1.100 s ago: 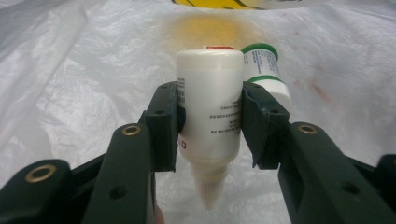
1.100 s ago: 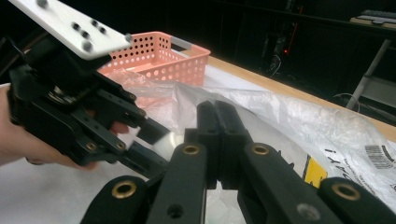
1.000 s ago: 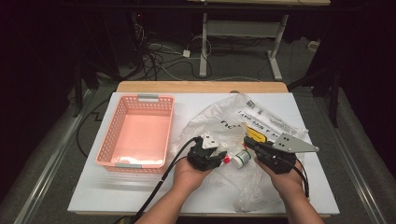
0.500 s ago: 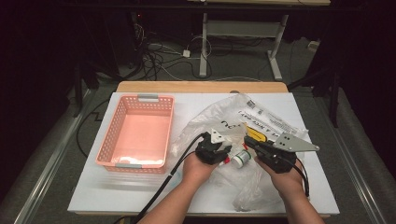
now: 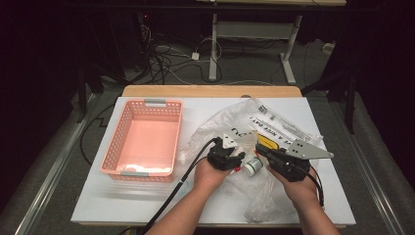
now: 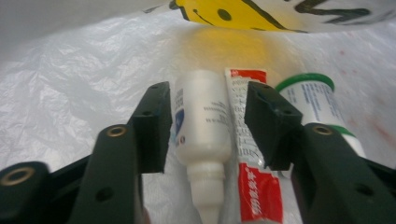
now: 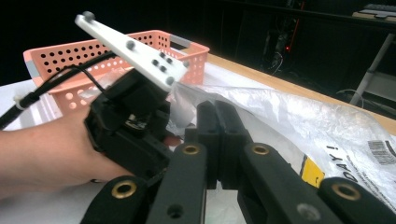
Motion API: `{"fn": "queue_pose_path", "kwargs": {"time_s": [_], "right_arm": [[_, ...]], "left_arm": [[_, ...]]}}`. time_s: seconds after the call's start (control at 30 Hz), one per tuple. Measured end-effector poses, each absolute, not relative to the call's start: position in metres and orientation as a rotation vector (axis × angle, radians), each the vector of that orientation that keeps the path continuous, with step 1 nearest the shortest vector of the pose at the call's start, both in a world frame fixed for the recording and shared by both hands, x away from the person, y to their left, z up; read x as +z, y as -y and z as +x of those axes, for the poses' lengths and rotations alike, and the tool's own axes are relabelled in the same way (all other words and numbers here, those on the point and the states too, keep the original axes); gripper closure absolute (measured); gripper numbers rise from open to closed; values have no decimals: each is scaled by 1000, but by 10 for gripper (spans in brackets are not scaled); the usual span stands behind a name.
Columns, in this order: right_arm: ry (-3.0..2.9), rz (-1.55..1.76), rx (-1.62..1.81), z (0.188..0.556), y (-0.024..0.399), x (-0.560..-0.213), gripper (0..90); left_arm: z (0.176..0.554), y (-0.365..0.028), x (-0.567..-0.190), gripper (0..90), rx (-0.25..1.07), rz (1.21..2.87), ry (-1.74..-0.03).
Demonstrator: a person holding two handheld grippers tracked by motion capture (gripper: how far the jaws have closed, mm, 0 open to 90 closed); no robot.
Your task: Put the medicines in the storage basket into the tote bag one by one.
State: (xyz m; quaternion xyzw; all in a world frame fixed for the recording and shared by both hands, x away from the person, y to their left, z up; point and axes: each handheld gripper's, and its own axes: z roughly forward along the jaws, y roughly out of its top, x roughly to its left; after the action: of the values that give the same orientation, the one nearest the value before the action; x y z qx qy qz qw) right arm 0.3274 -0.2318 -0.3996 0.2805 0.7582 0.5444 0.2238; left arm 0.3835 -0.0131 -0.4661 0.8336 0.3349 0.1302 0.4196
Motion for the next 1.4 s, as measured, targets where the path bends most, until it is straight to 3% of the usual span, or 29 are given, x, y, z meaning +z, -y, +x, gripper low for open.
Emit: {"fn": "queue_pose_path", "kwargs": {"time_s": [0.13,0.5,0.77,0.9,0.93,1.13,1.4], "right_arm": [[-2094,779,1500,327,232,-400,900],[-2101,776,1487,326,232,-401,900],[-2118,786,1469,326,231,-404,900],[-2127,782,1464,325,229,-406,900],[-2129,777,1463,326,229,-406,900],[-2130,787,1459,327,229,-407,900],[-2130,783,1458,325,228,-406,900]], "left_arm": [[367,4,-463,451,349,2103,-810],[320,-51,-460,360,233,2128,-814],[310,-40,-484,236,147,2257,-802],[315,-25,-485,225,205,2256,-842],[313,-21,-485,237,249,2273,-826],[307,-17,-486,508,239,2264,-787],[307,-18,-486,789,237,2246,-800]]}}
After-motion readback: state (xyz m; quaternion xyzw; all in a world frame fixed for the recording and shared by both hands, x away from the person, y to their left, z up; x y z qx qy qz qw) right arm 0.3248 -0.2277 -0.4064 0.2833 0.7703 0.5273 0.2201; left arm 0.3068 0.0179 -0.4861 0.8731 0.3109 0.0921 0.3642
